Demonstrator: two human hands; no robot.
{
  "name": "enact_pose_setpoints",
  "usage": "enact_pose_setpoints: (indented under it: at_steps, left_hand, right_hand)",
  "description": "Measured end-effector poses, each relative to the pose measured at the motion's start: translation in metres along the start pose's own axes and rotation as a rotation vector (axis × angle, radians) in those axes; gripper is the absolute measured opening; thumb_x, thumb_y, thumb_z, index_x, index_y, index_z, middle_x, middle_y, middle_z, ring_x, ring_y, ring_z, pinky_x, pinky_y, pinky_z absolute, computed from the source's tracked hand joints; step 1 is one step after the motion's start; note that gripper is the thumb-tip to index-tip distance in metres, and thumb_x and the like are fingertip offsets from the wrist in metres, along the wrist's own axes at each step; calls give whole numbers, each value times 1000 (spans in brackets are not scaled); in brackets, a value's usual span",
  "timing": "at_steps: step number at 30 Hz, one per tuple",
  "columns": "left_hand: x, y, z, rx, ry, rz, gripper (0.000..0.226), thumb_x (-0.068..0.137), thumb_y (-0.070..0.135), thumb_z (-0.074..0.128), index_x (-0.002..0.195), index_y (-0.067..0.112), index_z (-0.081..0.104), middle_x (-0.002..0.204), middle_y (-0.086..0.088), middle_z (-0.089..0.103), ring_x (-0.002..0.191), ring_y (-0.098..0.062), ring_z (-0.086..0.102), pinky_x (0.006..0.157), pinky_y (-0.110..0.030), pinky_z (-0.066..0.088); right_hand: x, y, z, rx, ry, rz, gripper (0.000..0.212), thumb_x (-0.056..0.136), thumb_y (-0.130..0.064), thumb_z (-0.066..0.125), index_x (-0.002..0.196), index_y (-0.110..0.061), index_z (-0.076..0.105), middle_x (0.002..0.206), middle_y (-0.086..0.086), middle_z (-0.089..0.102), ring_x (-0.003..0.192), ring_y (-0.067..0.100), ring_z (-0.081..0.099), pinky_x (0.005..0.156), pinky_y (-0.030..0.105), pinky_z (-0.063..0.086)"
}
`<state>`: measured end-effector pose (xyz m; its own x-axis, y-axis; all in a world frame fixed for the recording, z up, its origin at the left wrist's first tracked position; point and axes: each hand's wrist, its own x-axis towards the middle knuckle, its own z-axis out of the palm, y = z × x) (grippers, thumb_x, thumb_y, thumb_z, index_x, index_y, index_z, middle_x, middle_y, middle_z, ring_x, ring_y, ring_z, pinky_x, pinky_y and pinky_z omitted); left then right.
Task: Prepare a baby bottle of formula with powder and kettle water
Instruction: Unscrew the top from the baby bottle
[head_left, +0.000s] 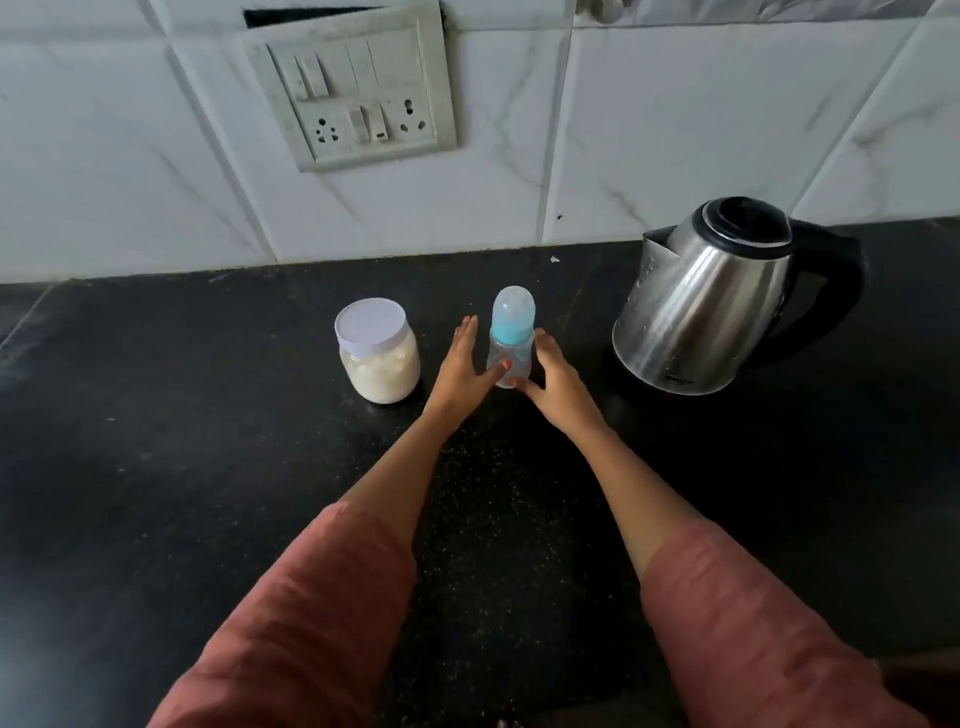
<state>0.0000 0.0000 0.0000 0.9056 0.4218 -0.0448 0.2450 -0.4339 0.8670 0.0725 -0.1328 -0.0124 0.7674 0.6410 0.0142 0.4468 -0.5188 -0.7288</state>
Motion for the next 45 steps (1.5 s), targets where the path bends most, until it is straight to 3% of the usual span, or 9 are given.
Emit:
enact_pose_setpoints:
  at_steps: [3,6,9,15,21,24,28,35,45]
  left_hand:
    - [10,2,-3,-127,-9,-15,77,82,23,70,145,16,26,149,-4,35,136,-18,33,111,-35,29]
    - [16,3,1,-232,-45,-17,68,78,16,73,137,11,40,132,-6,53,121,-19,51,101,-39,44]
    - [19,2,4,-248,-2,-3,61,76,14,75,130,12,47,120,-2,59,111,-17,57,90,-28,48]
    - [14,9,5,-227,53,7,59,73,16,77,126,13,51,115,-1,62,105,-12,59,82,-16,47]
    - [-18,19,2,-201,59,28,64,72,20,78,129,13,49,111,6,60,100,-4,56,72,-8,46]
    - [-44,20,3,-198,37,36,67,71,20,79,129,13,48,117,4,60,105,-7,56,80,-11,46]
    - [-84,23,4,-188,-8,40,68,70,21,80,129,14,47,117,5,57,104,-6,54,74,-6,47]
    - [-149,25,18,-202,-49,50,67,69,19,80,127,13,48,109,14,53,98,1,53,76,2,41]
    - [-202,14,44,-245,-44,14,62,71,14,79,123,20,47,110,18,51,98,9,51,77,2,39]
  right_hand:
    - [10,0,1,172,36,27,71,78,-22,71,138,-13,34,141,7,44,127,18,41,102,30,36]
    - [15,1,8,261,68,74,64,74,-21,74,131,-14,45,130,5,55,115,8,47,88,19,36]
    - [20,5,12,303,125,79,56,77,-18,71,128,-11,49,128,8,57,118,17,52,88,19,40]
    - [17,3,8,312,155,56,50,76,-22,72,122,-11,55,118,7,63,98,1,53,66,-2,41]
    - [-16,-5,3,320,166,11,53,73,-18,75,122,-9,55,119,9,63,105,10,57,82,14,45]
    - [-43,-9,0,299,161,-15,54,72,-17,76,121,-10,56,118,7,63,103,7,56,78,7,43]
    - [-87,-13,-4,329,126,-10,56,71,-17,77,122,-12,55,110,-8,60,100,2,56,76,0,43]
    - [-158,-16,-2,363,110,9,55,71,-14,76,122,-12,55,109,-12,58,99,-1,57,85,8,46]
    - [-212,-10,7,333,106,40,53,71,-11,76,119,-12,55,110,-10,57,107,6,54,86,5,43]
